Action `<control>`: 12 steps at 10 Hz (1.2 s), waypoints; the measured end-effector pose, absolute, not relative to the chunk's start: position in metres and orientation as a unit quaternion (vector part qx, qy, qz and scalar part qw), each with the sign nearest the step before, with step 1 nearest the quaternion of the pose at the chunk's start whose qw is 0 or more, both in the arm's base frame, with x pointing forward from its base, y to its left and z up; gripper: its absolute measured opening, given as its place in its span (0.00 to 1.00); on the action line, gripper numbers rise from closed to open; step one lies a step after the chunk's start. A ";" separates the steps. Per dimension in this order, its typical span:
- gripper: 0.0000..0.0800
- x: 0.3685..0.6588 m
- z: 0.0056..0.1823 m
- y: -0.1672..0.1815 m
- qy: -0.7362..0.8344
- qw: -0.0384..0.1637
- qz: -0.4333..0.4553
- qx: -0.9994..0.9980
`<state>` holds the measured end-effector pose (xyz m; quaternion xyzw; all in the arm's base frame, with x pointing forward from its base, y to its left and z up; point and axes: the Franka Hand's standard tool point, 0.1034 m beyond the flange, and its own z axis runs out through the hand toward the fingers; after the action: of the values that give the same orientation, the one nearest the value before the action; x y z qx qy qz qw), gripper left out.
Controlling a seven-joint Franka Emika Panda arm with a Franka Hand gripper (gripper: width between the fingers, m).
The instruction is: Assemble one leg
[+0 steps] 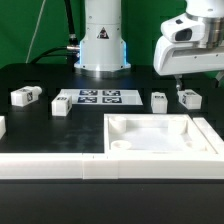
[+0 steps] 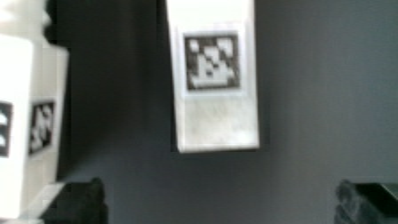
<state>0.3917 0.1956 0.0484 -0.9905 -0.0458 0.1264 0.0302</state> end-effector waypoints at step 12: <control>0.81 0.366 0.011 0.195 -0.033 -0.013 0.453 -0.891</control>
Offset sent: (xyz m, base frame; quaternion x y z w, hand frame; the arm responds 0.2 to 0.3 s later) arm -0.0105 -0.0047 -0.0176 -0.0190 -0.2373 0.0397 0.9704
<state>0.3659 0.1953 0.0108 -0.8910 -0.0326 0.4526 -0.0131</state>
